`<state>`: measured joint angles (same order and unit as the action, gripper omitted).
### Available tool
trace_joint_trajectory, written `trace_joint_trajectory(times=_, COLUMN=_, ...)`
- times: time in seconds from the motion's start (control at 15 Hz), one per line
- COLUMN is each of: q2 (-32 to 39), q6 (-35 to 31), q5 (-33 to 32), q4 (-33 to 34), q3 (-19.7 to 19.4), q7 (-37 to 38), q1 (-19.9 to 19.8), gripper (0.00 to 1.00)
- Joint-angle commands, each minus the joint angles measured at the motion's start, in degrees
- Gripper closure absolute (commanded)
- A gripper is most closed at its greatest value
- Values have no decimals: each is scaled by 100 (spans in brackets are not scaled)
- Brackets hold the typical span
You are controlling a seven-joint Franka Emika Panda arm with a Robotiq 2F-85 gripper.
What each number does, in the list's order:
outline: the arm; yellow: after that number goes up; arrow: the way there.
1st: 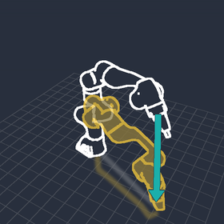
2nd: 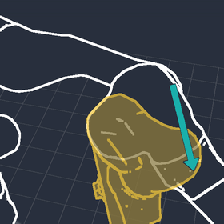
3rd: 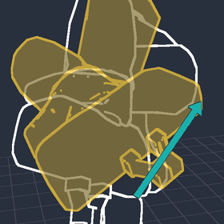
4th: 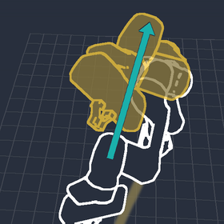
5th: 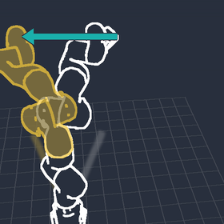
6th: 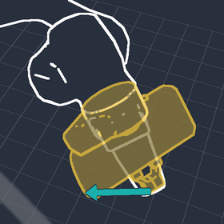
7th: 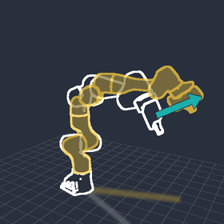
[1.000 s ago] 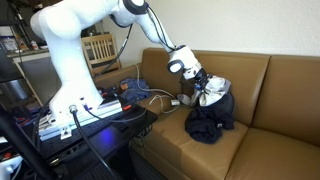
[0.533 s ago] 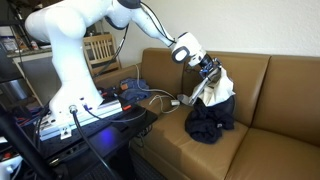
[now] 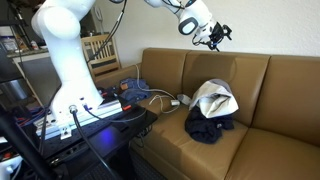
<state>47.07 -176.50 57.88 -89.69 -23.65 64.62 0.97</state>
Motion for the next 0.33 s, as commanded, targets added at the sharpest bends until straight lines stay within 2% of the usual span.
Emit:
trace_joint_trajectory(times=0.0, q2=-906, q6=73, q5=283, q4=-147, q3=1223, q7=-1454, q1=-699, gripper=0)
trace_joint_trajectory(times=0.07, q2=-1111, q6=-48, q5=394, q4=-162, q3=1610, q7=-1814, q1=-875, gripper=0)
trace_joint_trajectory(times=0.13, q2=-635, q6=29, q5=158, q4=3, q3=901, q7=-1055, q1=-449, gripper=0)
trace_joint_trajectory(times=0.2, q2=-825, q6=-38, q5=143, q4=-6, q3=1327, q7=-1322, q1=-697, gripper=0)
trace_joint_trajectory(times=0.27, q2=-954, q6=-28, q5=197, q4=-9, q3=1464, q7=-1486, q1=-758, gripper=0)
